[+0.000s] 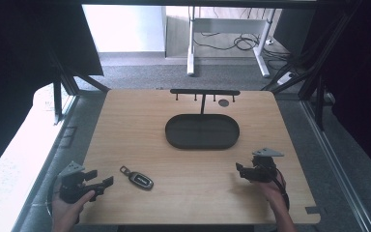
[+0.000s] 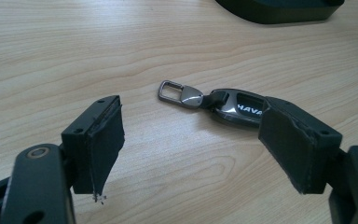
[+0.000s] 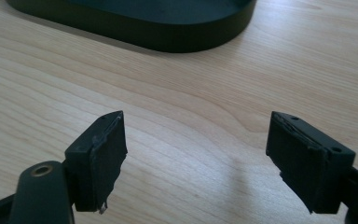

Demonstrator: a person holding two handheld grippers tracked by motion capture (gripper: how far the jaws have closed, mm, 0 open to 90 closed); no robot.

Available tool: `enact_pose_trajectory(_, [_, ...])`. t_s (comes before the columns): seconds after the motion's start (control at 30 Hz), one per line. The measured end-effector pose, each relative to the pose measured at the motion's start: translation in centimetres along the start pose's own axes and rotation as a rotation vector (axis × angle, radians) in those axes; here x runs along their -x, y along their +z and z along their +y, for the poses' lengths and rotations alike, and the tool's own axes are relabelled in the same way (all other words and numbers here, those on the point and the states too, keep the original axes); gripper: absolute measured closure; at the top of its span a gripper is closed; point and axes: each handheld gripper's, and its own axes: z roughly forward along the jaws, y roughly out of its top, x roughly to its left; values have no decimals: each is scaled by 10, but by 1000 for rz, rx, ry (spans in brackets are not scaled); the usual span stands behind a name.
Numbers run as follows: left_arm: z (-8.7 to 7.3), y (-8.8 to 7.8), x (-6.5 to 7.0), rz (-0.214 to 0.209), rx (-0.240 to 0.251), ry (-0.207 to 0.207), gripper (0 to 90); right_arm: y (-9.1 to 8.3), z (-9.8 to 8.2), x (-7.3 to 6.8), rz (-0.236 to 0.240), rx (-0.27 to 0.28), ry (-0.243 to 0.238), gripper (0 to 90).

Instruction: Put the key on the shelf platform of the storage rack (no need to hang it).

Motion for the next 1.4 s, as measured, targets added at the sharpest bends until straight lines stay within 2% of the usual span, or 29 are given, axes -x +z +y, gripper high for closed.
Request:
enact_pose_trajectory(0.17, [-1, 3, 1, -5, -12, 4, 224, -4, 4, -9, 61, 4, -30, 246])
enact_pose_trajectory(0.43, [1, 0, 3, -2, -5, -5, 223, -12, 17, -24, 98, 7, -90, 250])
enact_pose_trajectory(0.57, [1, -1, 2, 3, -2, -10, 223, -12, 25, -31, 126, -11, -139, 251])
enact_pose_trajectory(0.73, [0, 1, 3, -3, -10, -9, 223, -15, 37, -41, 166, -22, -172, 250])
enact_pose_trajectory(0.87, [1, 0, 5, -8, -8, -6, 222, -15, 43, -46, 177, -31, -188, 250])
enact_pose_trajectory(1.0, [0, 2, 4, -11, -24, -6, 221, -15, 54, -59, 207, -37, -225, 252])
enact_pose_trajectory(1.07, [0, 3, 4, -11, -23, -5, 222, -15, 56, -61, 214, -39, -233, 253])
enact_pose_trajectory(1.1, [0, 3, 5, -11, -17, 0, 223, -14, 61, -67, 229, -35, -247, 256])
enact_pose_trajectory(1.17, [0, 2, 5, -10, -15, 1, 223, -13, 64, -69, 235, -38, -254, 257])
enact_pose_trajectory(1.4, [1, 1, 5, -8, 0, 1, 225, -7, 77, -88, 246, -62, -321, 272])
